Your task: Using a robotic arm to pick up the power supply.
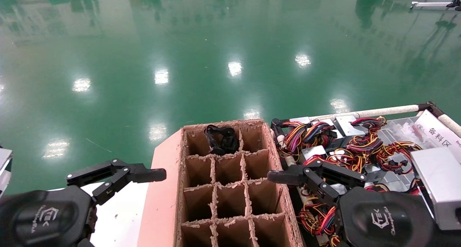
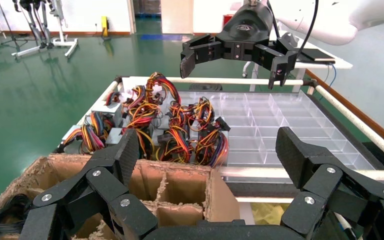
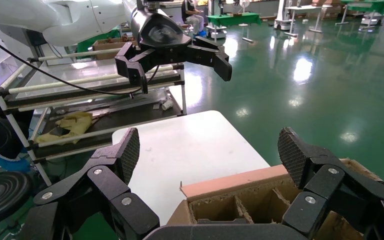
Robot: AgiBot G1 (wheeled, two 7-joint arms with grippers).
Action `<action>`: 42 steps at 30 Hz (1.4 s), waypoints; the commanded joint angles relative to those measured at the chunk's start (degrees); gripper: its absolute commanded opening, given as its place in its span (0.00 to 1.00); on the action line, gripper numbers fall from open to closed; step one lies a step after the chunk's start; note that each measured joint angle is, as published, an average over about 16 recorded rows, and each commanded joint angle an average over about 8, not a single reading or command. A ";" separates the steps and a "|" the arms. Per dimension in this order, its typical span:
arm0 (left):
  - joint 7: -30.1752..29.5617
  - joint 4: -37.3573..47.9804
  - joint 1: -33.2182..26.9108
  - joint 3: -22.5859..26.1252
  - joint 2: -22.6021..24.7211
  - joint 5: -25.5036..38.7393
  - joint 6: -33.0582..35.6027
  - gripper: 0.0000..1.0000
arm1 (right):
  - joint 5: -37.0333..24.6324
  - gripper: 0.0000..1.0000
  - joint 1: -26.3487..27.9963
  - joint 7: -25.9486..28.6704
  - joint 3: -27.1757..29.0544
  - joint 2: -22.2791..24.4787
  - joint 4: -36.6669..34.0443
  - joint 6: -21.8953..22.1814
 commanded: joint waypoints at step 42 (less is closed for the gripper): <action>0.01 0.03 -0.02 0.01 0.00 0.00 0.01 0.00 | -18.04 1.00 15.59 -5.12 -8.11 -9.97 -15.08 0.42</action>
